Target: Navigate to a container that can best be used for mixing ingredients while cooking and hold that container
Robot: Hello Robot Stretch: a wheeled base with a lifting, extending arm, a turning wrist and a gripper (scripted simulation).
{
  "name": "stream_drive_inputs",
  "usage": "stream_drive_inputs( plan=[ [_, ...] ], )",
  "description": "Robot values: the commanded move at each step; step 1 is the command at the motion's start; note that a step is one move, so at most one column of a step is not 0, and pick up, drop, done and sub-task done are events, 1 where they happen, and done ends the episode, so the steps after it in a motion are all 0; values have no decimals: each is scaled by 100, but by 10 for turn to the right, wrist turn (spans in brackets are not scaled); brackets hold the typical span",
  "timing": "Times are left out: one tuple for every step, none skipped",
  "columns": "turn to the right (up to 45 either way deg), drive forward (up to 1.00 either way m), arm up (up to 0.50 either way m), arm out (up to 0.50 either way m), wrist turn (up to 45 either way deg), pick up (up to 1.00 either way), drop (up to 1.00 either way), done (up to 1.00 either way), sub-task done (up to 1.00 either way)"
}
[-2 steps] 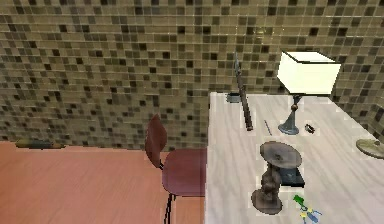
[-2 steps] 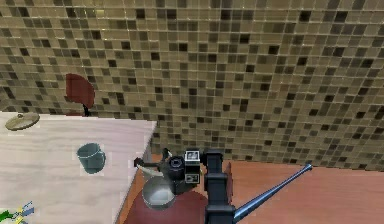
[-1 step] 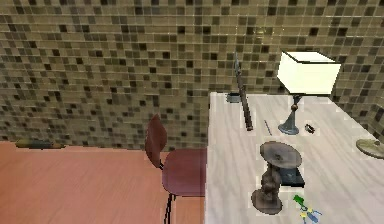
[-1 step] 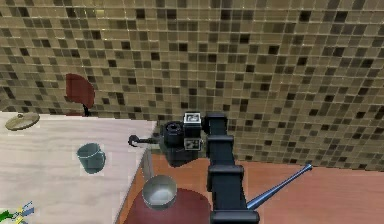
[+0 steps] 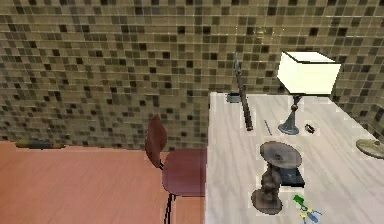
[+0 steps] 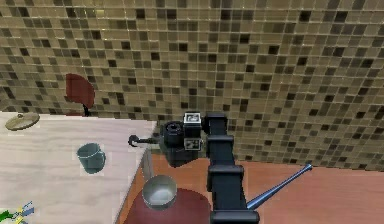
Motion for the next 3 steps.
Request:
stream_drive_inputs(
  plan=[
    [0,0,10,0,0,0,0,0,0],
    [0,0,0,0,-450,0,0,0,0],
    [0,0,0,0,-450,0,0,0,0]
  ],
)
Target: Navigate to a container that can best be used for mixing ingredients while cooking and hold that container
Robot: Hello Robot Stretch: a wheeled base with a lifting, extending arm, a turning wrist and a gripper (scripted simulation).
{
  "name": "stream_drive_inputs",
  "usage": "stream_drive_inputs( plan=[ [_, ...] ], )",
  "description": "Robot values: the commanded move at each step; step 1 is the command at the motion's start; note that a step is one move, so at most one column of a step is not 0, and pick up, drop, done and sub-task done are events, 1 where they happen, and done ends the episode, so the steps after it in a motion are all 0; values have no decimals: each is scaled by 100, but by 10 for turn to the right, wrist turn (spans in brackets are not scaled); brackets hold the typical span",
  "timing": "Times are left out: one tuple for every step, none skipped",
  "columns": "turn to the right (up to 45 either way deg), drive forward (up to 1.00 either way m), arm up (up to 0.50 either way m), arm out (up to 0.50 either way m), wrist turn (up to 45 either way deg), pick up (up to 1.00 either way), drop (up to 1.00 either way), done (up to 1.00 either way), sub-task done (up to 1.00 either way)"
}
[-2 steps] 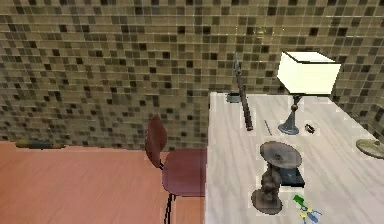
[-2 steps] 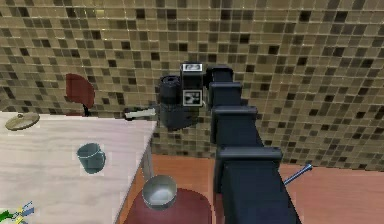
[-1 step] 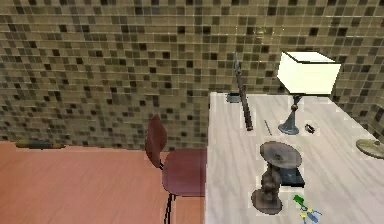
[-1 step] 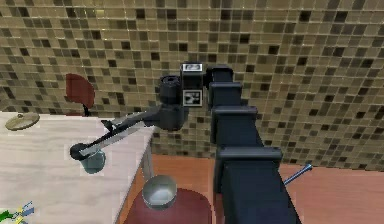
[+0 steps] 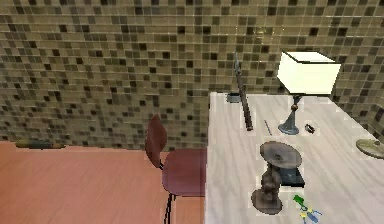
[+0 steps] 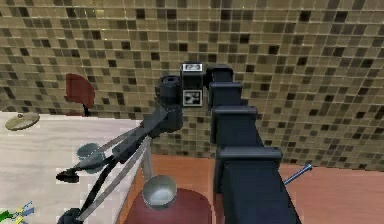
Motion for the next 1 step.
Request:
stream_drive_inputs(
  plan=[
    [0,0,0,0,-90,0,0,0,0]
  ],
)
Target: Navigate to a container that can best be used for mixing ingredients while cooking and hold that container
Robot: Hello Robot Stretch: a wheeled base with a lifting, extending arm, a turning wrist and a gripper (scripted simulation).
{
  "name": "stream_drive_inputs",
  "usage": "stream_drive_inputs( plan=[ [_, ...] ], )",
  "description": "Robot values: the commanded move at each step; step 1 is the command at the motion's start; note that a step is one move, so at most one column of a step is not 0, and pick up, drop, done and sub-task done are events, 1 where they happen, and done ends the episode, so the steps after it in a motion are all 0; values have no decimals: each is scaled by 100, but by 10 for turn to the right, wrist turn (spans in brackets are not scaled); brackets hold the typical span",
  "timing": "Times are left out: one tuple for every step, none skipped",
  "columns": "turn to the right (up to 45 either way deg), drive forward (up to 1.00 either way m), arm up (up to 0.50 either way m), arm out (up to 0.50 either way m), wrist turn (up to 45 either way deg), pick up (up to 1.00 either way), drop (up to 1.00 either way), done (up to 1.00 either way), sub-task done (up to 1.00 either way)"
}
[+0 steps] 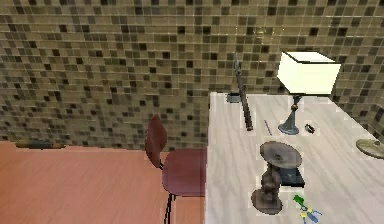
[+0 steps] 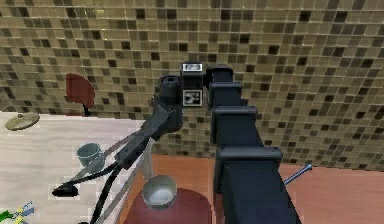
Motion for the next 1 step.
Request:
stream_drive_inputs(
  plan=[
    [0,0,0,-20,0,0,0,0,0]
  ],
)
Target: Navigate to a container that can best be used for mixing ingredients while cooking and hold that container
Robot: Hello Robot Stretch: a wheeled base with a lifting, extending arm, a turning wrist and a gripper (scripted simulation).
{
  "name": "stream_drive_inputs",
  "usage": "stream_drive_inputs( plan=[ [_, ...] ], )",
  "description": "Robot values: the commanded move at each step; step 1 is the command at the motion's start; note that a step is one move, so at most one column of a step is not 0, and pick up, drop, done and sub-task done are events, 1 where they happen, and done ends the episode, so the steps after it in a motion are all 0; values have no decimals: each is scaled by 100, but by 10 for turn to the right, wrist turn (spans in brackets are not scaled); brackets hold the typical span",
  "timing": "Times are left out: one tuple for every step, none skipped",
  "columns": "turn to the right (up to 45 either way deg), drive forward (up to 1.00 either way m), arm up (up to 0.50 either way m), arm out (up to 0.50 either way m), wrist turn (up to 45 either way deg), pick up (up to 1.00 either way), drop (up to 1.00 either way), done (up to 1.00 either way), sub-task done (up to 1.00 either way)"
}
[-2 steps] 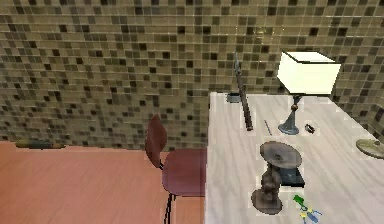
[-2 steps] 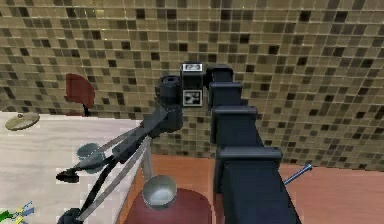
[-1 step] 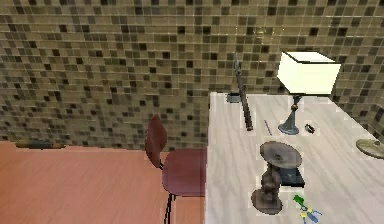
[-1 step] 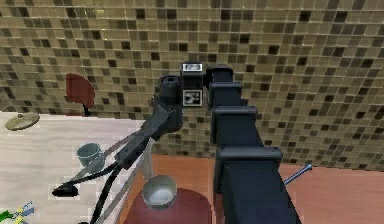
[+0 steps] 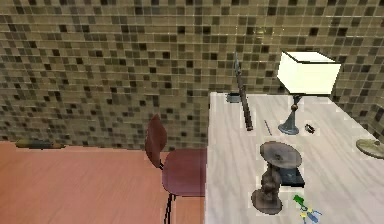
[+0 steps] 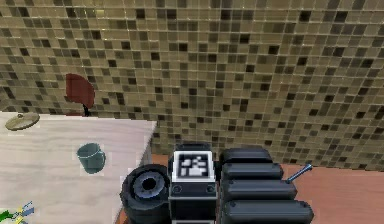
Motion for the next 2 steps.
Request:
stream_drive_inputs(
  plan=[
    [450,0,0,0,0,0,0,0,0],
    [450,0,0,0,0,0,0,0,0]
  ],
)
